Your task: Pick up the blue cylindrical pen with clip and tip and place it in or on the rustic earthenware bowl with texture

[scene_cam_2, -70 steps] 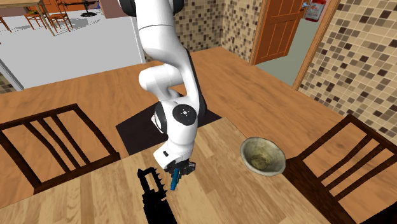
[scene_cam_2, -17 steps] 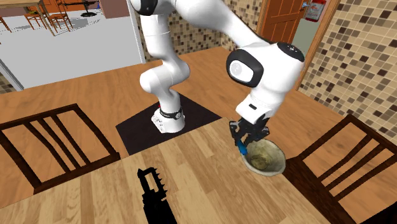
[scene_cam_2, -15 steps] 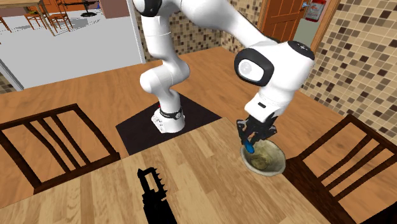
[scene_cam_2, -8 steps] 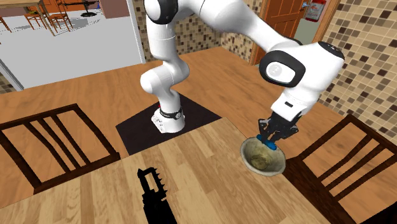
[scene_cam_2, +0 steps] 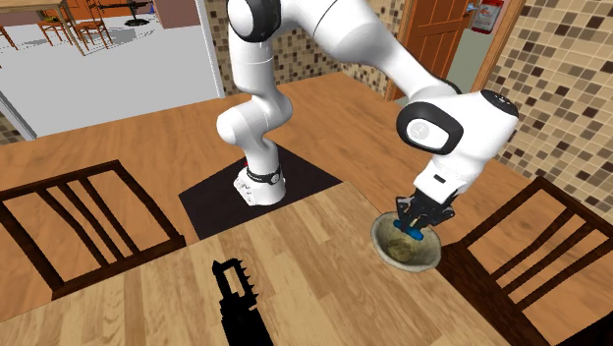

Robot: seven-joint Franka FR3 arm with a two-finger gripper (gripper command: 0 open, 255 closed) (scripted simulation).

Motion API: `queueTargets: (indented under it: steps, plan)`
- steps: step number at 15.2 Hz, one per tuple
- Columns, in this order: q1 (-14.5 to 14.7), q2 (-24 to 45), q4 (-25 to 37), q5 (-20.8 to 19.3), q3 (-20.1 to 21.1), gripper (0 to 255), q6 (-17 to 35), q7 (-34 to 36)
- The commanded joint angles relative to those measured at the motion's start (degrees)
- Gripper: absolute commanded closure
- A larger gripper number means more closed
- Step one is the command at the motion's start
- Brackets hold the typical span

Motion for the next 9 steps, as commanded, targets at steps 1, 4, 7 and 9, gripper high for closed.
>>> queueTargets:
  steps: [1, 4, 7, 9]
  plan:
    - [0.08, 0.75, -0.76, -0.24, 0.02, 255, 1.51, 0.38]
    - [0.11, 1.95, -1.72, -0.66, -0.04, 255, 3.62, 0.79]
    - [0.13, 2.33, -1.99, -0.79, -0.06, 255, 4.26, 0.92]
    - [0.13, 2.33, -1.99, -0.79, -0.07, 255, 4.26, 0.92]
